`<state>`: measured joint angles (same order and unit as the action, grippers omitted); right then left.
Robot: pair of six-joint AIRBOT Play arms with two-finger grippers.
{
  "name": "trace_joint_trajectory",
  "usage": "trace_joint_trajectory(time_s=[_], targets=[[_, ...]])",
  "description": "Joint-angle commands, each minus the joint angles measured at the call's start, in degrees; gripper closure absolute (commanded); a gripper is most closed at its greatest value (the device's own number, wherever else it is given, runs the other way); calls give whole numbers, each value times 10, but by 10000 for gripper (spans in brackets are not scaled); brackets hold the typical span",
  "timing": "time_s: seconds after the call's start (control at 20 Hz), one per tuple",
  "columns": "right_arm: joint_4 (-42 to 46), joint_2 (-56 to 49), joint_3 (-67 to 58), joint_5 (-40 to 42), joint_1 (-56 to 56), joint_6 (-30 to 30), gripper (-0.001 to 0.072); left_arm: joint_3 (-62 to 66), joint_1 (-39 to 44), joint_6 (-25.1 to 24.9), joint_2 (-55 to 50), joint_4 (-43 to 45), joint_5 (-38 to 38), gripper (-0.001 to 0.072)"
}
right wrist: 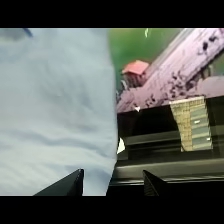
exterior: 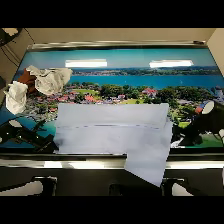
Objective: Fold the shirts.
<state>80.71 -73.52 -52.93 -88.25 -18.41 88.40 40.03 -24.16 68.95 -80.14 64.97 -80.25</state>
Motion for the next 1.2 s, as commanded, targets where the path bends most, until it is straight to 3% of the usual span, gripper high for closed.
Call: trace_joint_trajectory(time_s=[0.0, 0.2, 0.65, 0.7, 0.8, 1.0, 1.15], targets=[[-69, 59, 132, 35, 0, -59, 228, -2, -1, -16, 0, -7, 9, 677], [-70, 82, 194, 84, 0, -50, 236, -2, -1, -16, 0, -7, 9, 677], [-85, 82, 235, 82, 0, -44, 261, -2, -1, -15, 0, -7, 7, 677], [-85, 82, 244, 96, 0, -44, 326, -2, -1, -15, 0, -7, 7, 677], [-93, 83, 244, 126, 0, -43, 657, -2, -1, -15, 0, -7, 5, 677], [-107, 104, 193, 118, 0, -68, 658, 43, -1, -47, 12, -20, -52, 679], [-118, 117, 86, 117, 0, -51, 660, 116, 0, -17, 47, -71, -42, 681]])
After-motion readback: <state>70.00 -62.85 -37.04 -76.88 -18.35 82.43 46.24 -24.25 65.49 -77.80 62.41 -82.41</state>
